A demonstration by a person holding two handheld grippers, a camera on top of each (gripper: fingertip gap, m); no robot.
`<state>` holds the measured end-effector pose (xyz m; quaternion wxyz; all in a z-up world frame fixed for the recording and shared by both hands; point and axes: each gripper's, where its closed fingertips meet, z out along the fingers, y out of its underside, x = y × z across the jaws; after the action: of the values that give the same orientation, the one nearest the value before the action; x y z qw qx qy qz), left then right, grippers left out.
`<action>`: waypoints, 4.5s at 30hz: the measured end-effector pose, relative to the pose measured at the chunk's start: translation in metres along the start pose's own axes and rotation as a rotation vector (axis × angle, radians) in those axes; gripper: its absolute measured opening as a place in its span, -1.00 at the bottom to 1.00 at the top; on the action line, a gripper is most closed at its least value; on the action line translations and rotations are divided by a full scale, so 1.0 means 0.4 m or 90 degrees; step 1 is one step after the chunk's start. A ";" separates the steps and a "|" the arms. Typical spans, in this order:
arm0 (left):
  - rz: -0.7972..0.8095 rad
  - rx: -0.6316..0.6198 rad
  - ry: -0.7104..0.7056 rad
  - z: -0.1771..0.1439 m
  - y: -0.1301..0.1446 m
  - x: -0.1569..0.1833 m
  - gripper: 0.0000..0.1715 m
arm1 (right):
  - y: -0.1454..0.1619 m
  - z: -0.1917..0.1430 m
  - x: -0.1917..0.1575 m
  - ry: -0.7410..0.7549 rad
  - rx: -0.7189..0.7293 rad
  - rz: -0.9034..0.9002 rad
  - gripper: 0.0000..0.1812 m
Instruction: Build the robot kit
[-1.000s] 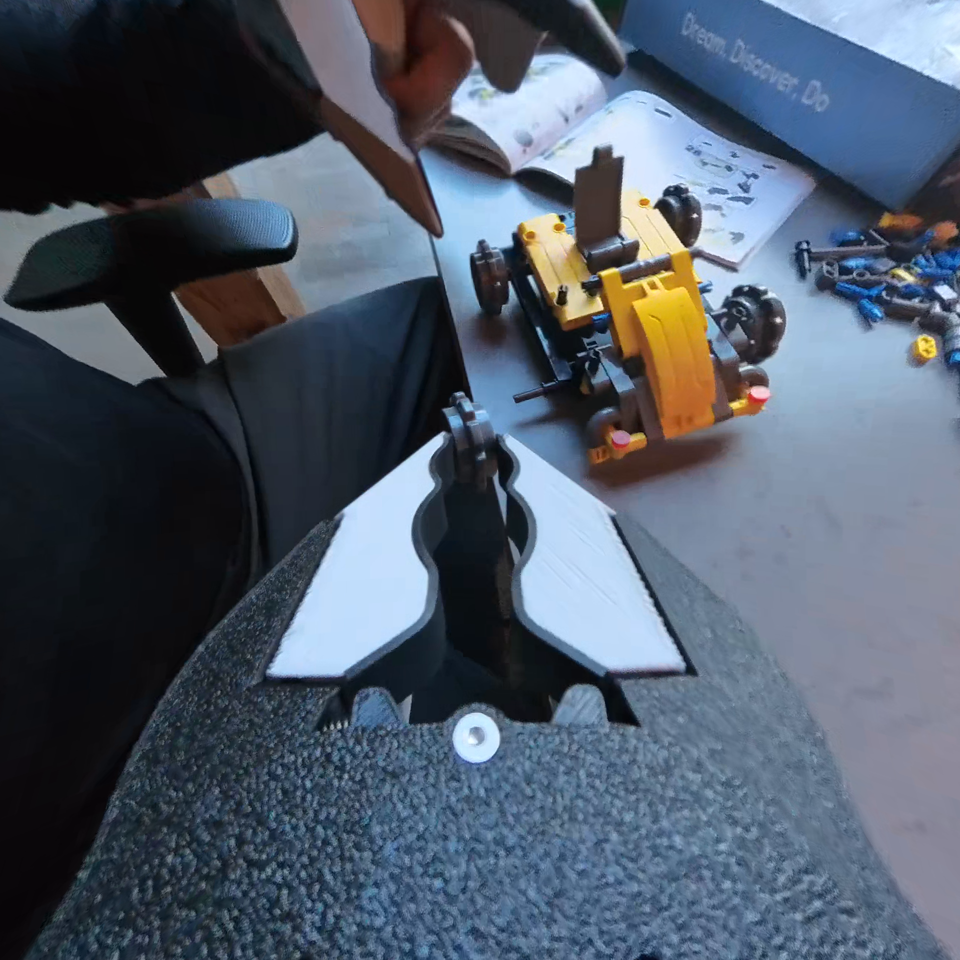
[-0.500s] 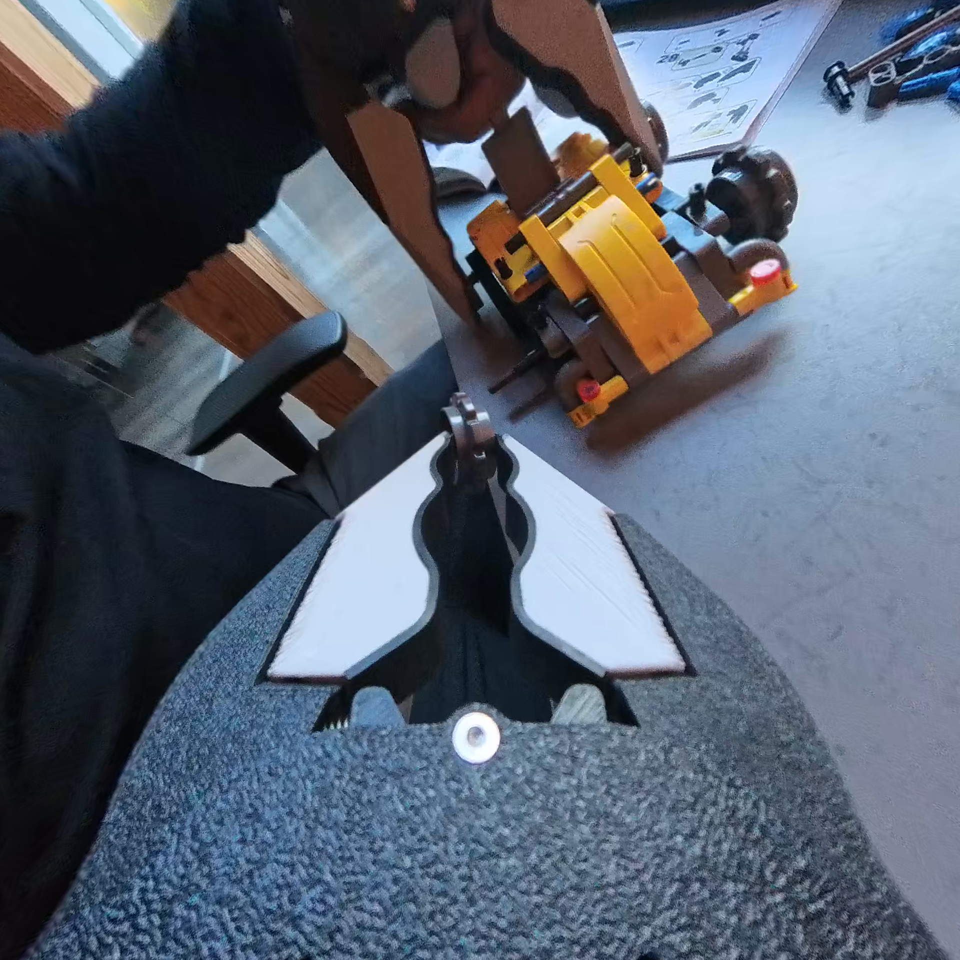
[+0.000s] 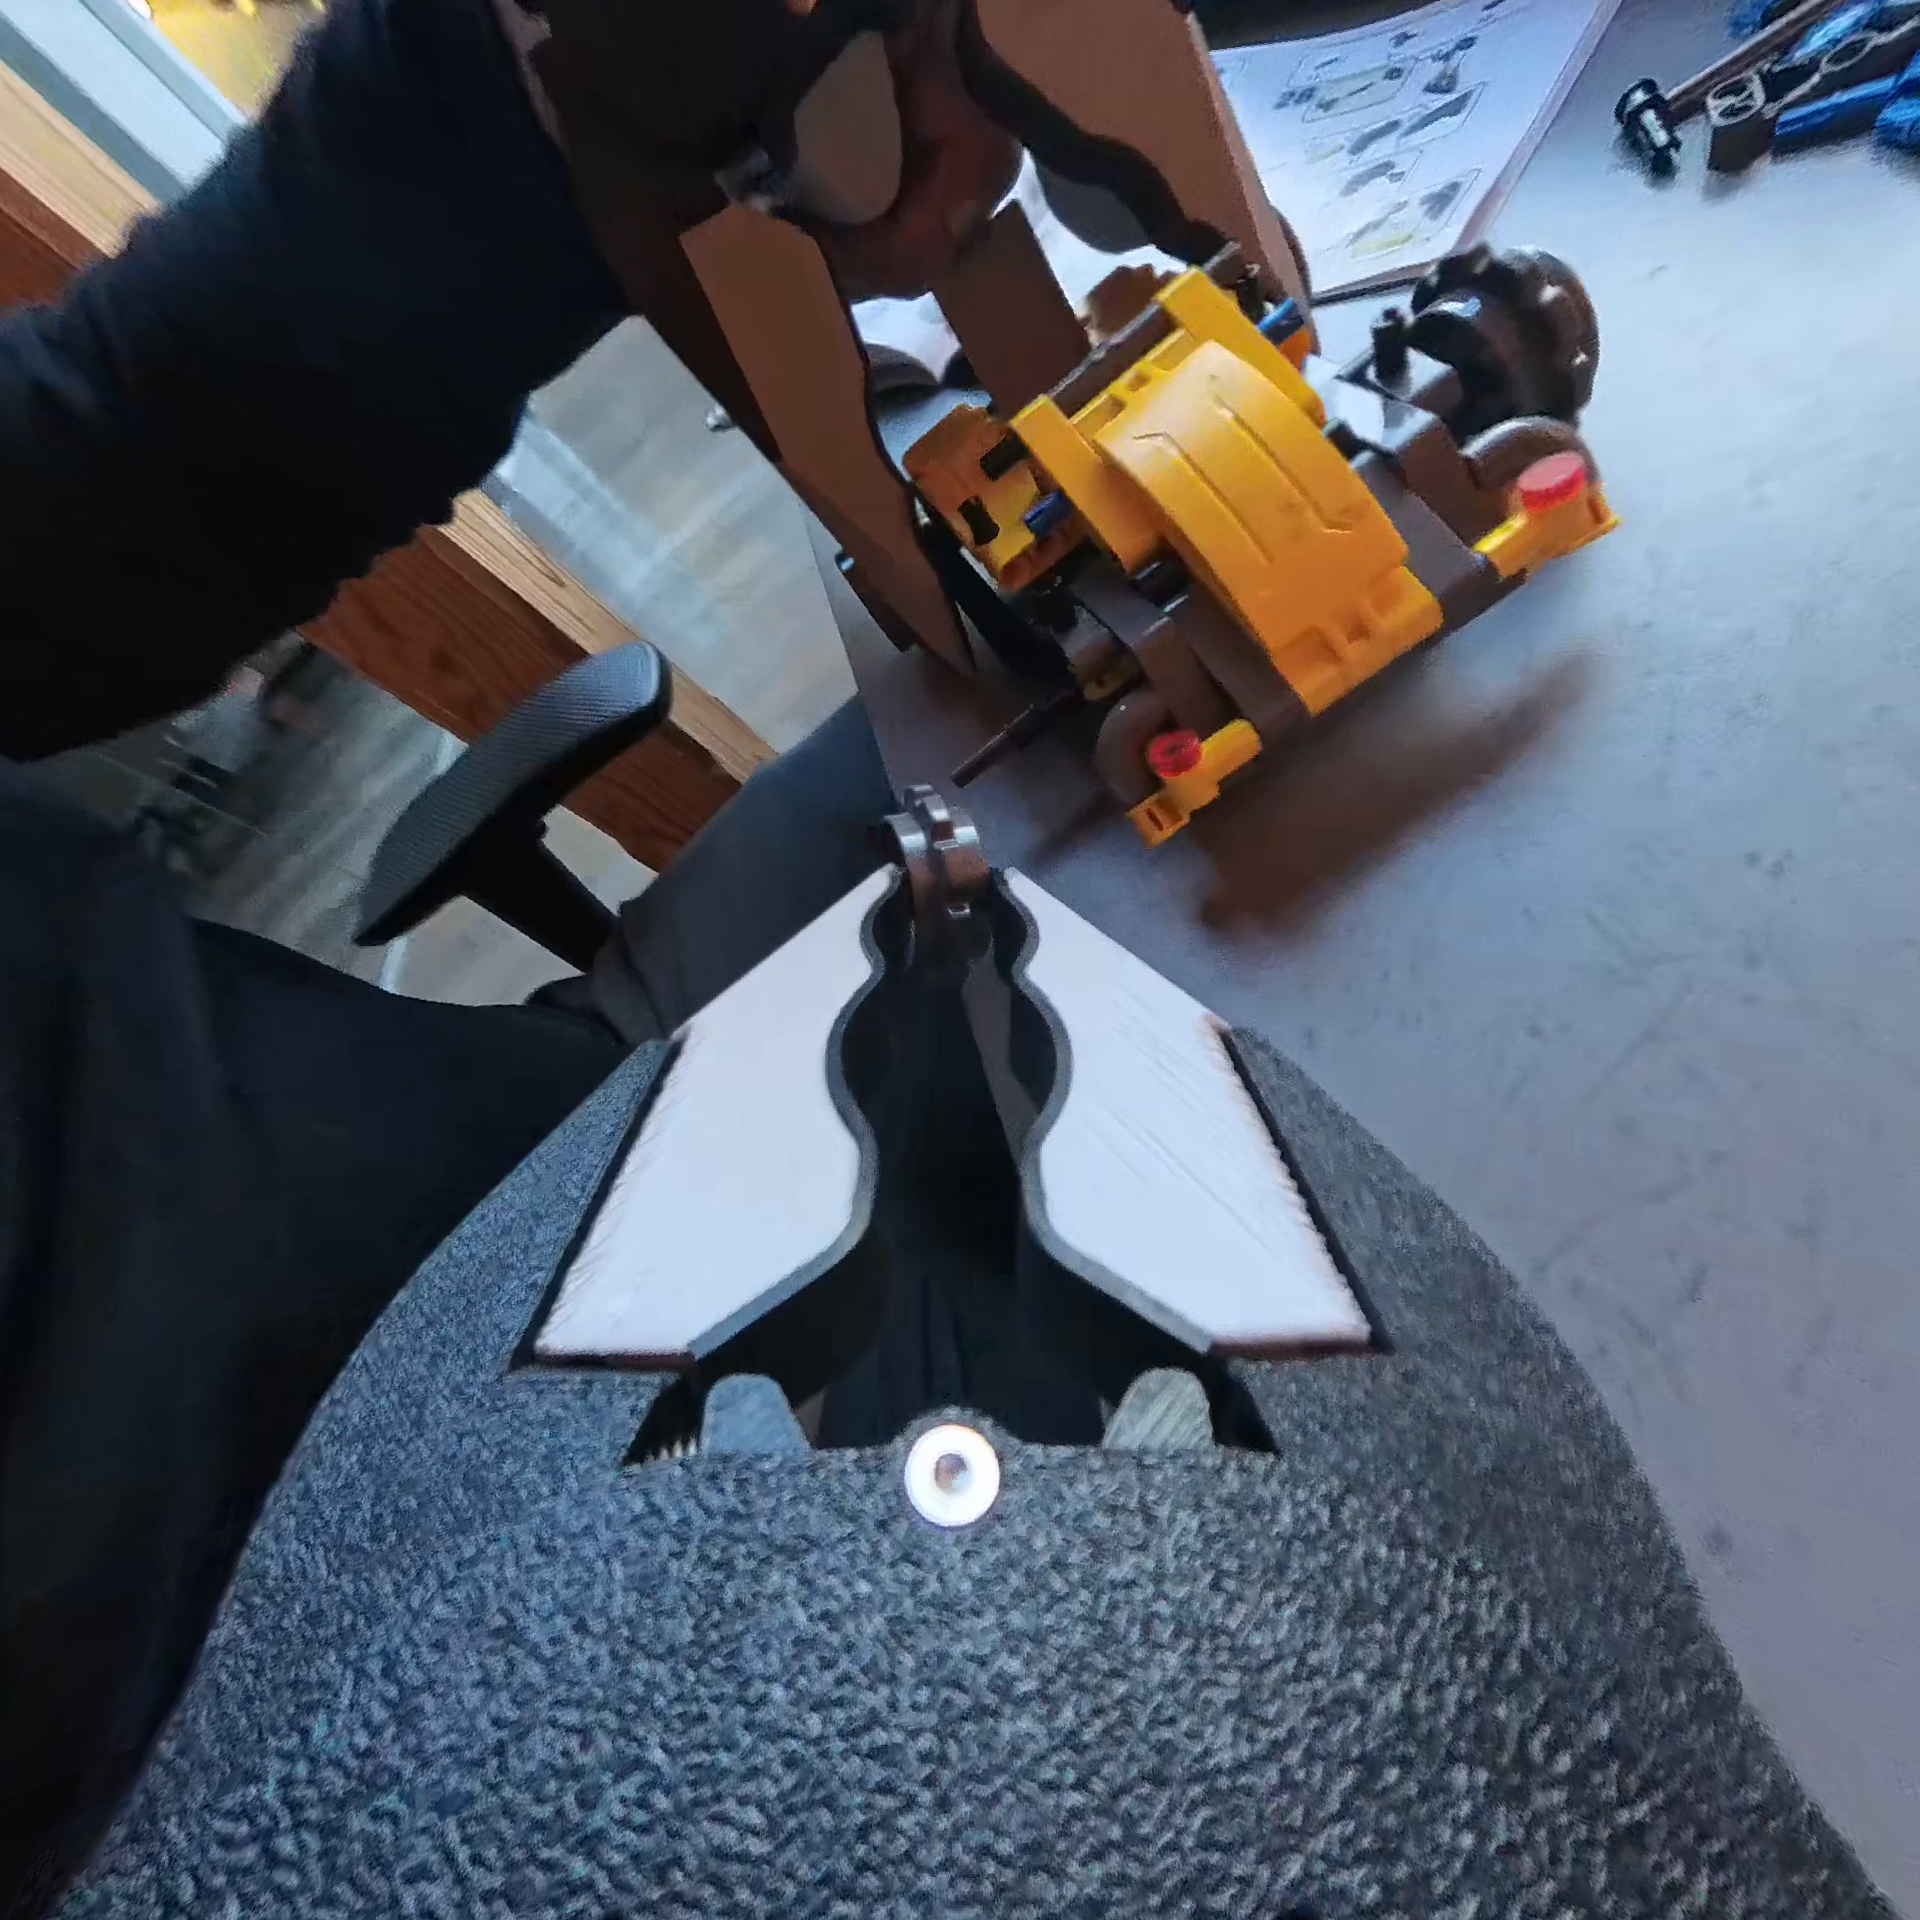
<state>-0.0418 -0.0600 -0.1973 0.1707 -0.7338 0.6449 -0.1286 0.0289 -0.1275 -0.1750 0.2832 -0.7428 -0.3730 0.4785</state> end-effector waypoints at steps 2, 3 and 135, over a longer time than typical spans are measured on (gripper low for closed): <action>-0.001 0.002 -0.002 0.001 -0.002 0.000 0.11 | -0.016 0.003 -0.008 0.018 0.009 -0.050 -0.83; -0.001 0.004 -0.006 0.002 -0.004 0.000 0.11 | -0.026 0.005 -0.017 0.017 0.016 -0.080 -0.83; -0.058 0.105 -0.036 0.030 -0.089 -0.007 0.07 | -0.030 -0.010 0.000 0.271 -0.045 -0.616 -0.85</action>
<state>-0.0053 -0.0522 -0.1934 0.2427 -0.7489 0.5931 -0.1685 0.0293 -0.1210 -0.1643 0.5157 -0.5756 -0.6234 0.1189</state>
